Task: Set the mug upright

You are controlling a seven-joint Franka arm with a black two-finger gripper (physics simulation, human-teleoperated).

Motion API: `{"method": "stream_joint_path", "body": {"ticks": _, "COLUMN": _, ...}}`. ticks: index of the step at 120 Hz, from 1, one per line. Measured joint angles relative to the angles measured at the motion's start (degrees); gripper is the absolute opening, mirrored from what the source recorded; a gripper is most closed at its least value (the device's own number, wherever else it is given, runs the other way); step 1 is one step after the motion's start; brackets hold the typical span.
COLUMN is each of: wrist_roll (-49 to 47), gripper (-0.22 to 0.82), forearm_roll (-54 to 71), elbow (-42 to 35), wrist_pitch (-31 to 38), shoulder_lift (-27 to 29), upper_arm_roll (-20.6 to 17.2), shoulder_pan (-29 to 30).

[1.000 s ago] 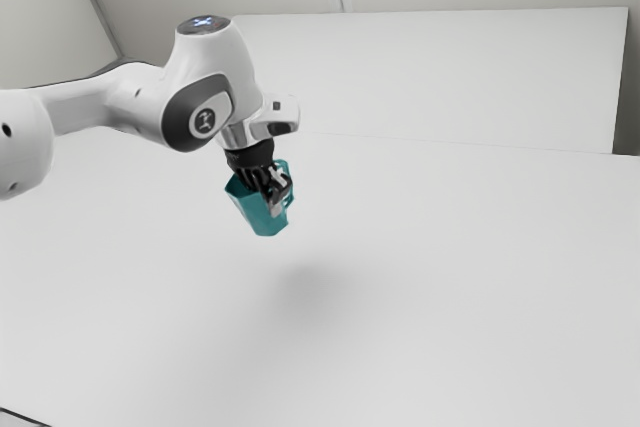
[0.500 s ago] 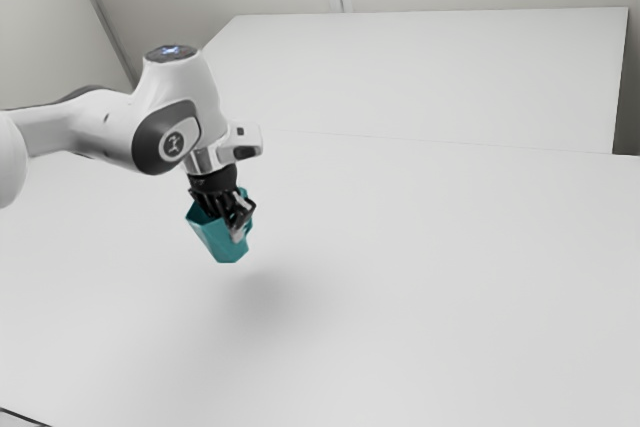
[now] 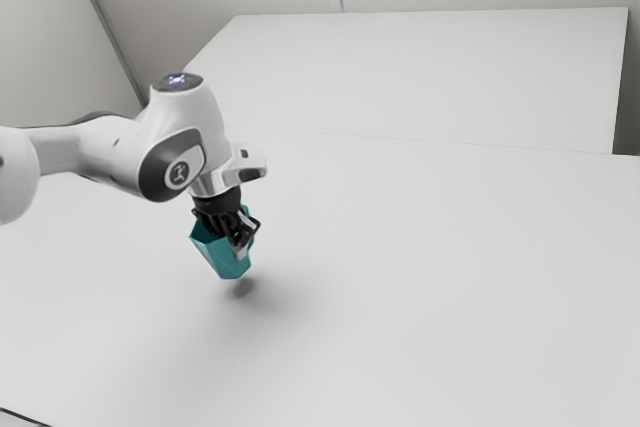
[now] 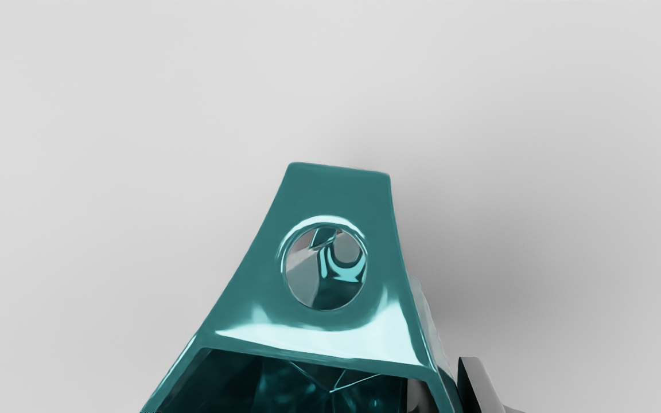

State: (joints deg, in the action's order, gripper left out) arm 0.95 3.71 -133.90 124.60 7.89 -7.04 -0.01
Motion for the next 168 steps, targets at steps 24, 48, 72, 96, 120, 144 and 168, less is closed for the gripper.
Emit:
{"method": "stream_joint_path", "body": {"ticks": 24, "wrist_roll": -1.38, "gripper": -0.17, "forearm_roll": 0.05, "elbow": -0.06, "wrist_pitch": 2.30, "shoulder_lift": -1.93, "upper_arm_roll": -0.01, "shoulder_pan": -0.06}}
{"method": "stream_joint_path", "body": {"ticks": 48, "wrist_roll": -2.41, "gripper": -0.17, "forearm_roll": 0.07, "elbow": 0.02, "wrist_pitch": 3.62, "shoulder_lift": -3.47, "upper_arm_roll": -0.02, "shoulder_pan": -0.05}}
{"method": "stream_joint_path", "body": {"ticks": 72, "wrist_roll": -3.15, "gripper": -0.16, "forearm_roll": 0.08, "elbow": 0.02, "wrist_pitch": 4.17, "shoulder_lift": -4.45, "upper_arm_roll": 0.03, "shoulder_pan": -0.04}}
{"method": "stream_joint_path", "body": {"ticks": 96, "wrist_roll": -3.10, "gripper": -0.01, "forearm_roll": -0.56, "elbow": -0.06, "wrist_pitch": 4.32, "shoulder_lift": -3.70, "upper_arm_roll": 0.02, "shoulder_pan": -0.07}}
{"method": "stream_joint_path", "body": {"ticks": 120, "wrist_roll": -2.90, "gripper": 0.22, "forearm_roll": -0.91, "elbow": 0.06, "wrist_pitch": 4.10, "shoulder_lift": -1.80, "upper_arm_roll": -0.03, "shoulder_pan": -0.13}}
{"method": "stream_joint_path", "body": {"ticks": 144, "wrist_roll": -2.70, "gripper": 0.44, "forearm_roll": -1.76, "elbow": 2.42, "wrist_pitch": 1.14, "shoulder_lift": 0.16, "upper_arm_roll": -0.15, "shoulder_pan": -0.62}}
{"method": "stream_joint_path", "body": {"ticks": 168, "wrist_roll": -2.41, "gripper": 0.53, "forearm_roll": -4.62, "elbow": 10.51, "wrist_pitch": -6.49, "shoulder_lift": -1.03, "upper_arm_roll": -0.03, "shoulder_pan": -0.07}}
